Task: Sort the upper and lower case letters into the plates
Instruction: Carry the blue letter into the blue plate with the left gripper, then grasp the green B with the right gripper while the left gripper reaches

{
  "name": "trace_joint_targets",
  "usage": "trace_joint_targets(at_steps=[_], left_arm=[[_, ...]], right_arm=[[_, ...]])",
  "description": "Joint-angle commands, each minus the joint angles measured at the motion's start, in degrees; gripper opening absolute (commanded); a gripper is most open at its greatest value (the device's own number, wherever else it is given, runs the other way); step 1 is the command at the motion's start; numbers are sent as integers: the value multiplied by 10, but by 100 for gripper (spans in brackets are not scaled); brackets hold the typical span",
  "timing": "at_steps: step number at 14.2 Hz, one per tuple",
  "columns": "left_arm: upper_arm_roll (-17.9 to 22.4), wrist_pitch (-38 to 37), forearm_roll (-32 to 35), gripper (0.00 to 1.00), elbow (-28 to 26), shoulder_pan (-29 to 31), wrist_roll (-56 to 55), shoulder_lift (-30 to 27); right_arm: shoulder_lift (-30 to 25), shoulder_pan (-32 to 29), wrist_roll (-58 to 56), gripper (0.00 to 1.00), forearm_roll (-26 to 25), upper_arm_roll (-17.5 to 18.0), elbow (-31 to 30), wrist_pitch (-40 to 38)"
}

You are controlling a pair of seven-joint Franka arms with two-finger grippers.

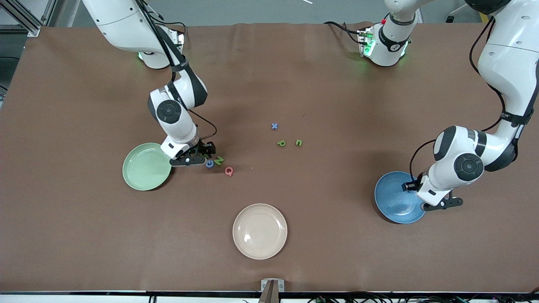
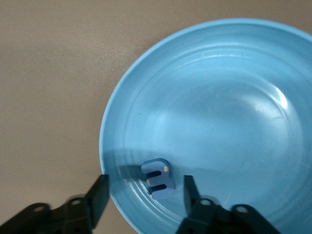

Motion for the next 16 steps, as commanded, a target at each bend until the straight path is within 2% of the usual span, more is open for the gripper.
trace_joint_targets(at_steps=[1,3,5,8,11,15,16], left_arm=[[-33,-4,-3,100,-12,-3,-73,-19],[-72,-46,-4,100,-9,-3,-122,-30],[-114,-74,-4,99,-15,-2,-180,-30],[-176,-48,3,95,-60,1,-293,-35],[-203,35,12,91,-126,-11,-417,-47],[-203,40,61,86,-130,-103,-643,-25],[-203,40,77,85,-130,-124,-694,-21]], right_arm=[[7,7,2,85,-11,-2,-5,6],[16,7,3,83,-11,-1,-5,6],[16,7,4,75,-10,-1,-5,4],[16,7,4,63,-10,-1,-5,4],[16,7,4,53,-10,-1,-5,4],[16,3,3,36,-10,-1,-4,5],[16,1,3,28,-10,-1,-4,5]])
